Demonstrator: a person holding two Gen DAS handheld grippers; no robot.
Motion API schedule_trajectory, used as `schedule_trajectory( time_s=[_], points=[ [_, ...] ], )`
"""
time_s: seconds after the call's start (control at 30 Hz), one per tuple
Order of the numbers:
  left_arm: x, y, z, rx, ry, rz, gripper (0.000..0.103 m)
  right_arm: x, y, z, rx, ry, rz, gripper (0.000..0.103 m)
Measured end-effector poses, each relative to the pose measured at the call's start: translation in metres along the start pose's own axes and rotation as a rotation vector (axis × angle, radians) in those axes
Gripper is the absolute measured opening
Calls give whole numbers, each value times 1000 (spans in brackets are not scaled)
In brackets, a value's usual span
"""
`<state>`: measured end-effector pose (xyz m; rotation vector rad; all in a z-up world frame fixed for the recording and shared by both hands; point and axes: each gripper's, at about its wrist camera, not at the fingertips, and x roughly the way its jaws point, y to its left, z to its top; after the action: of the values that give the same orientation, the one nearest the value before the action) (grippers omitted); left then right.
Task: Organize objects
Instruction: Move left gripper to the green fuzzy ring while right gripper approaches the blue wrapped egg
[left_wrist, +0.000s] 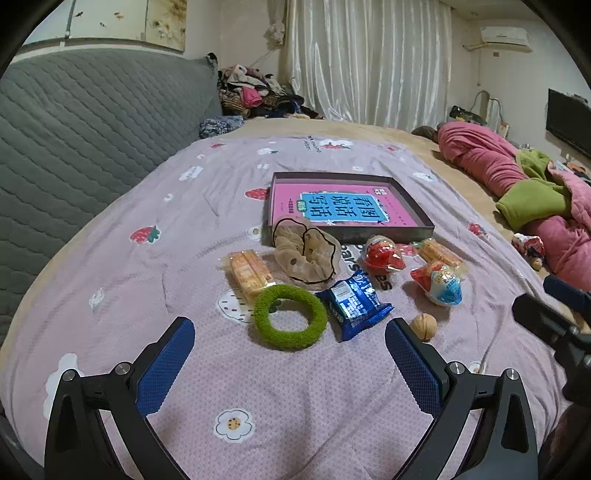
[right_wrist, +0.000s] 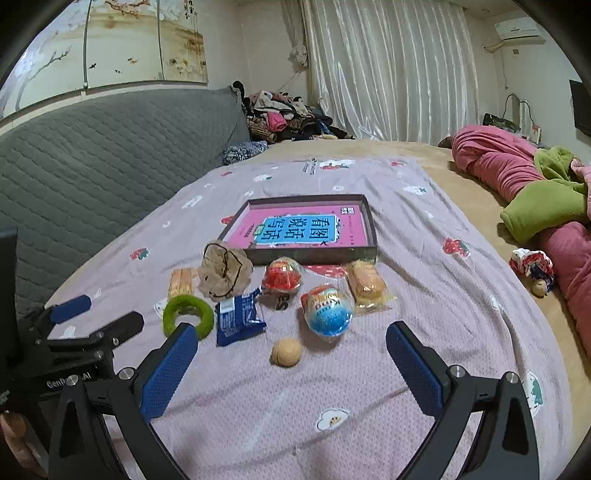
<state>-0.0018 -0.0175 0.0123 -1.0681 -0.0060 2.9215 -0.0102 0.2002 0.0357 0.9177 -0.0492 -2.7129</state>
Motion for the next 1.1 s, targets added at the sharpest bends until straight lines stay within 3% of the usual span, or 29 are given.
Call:
schedule_trajectory(
  time_s=[0.37, 0.9, 1.1],
  points=[
    [23, -1, 1, 15, 47, 7, 103, 14, -2, 10, -7, 22, 19, 103],
    [71, 10, 13, 0, 110, 44, 103, 55, -5, 20, -33, 45, -22, 103],
    [92, 17, 14, -21, 134, 5, 103, 83, -15, 20, -4, 93, 2, 103]
  ],
)
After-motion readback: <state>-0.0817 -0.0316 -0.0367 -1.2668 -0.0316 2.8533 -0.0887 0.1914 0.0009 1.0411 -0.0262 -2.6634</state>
